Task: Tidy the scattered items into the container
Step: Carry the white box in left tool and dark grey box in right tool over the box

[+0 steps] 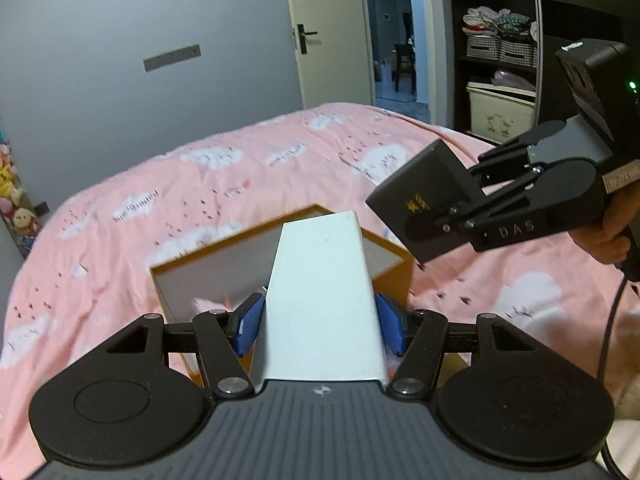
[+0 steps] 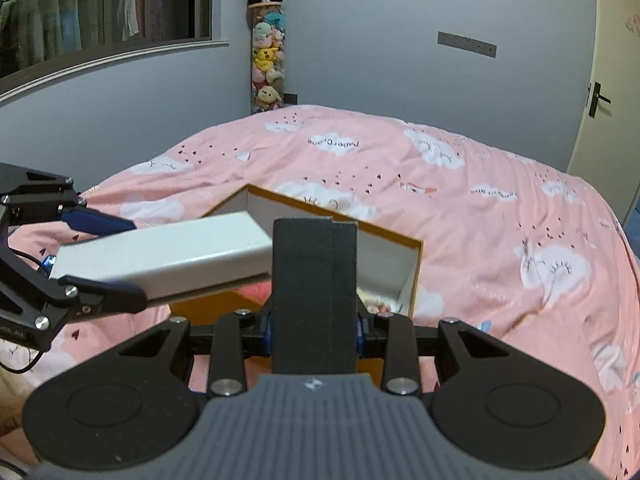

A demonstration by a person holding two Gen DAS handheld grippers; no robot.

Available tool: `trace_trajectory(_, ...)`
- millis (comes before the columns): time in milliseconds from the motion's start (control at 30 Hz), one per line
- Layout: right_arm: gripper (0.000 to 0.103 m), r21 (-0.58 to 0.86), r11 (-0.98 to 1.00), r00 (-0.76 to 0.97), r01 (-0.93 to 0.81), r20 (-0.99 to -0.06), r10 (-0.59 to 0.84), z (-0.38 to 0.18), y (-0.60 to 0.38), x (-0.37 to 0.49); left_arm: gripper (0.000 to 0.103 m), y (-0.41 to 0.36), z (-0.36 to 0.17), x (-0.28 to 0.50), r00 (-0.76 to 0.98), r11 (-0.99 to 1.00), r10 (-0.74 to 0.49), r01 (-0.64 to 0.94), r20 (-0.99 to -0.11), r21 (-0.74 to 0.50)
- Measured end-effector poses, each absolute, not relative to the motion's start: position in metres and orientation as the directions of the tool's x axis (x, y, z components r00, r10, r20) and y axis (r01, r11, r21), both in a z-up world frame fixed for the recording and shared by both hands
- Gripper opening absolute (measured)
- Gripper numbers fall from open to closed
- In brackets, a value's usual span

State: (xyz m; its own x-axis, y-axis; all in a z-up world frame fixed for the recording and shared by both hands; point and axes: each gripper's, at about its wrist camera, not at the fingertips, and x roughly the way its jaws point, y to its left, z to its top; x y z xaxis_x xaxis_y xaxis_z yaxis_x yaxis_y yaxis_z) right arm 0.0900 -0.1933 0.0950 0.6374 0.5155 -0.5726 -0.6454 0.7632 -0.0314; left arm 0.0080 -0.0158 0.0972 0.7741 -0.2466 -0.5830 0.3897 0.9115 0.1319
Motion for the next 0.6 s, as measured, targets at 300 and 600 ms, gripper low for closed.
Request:
trace_trajectory(300,0.037,-0.004,0.731,0.596,-0.683,-0.582,0.553,0.095,-0.16,0.146,0.07,-0.005,0.105,0.072,0.792,0.913,-0.201,0.364,-0.577,0.183)
trace_trajectory(600,0.037,0.032,0.724,0.532,-0.689,-0.658,0.534,0.063,-0.13,0.213,0.07,0.006,0.073,0.143,0.719,0.895,-0.164,0.396,-0.676,0.205)
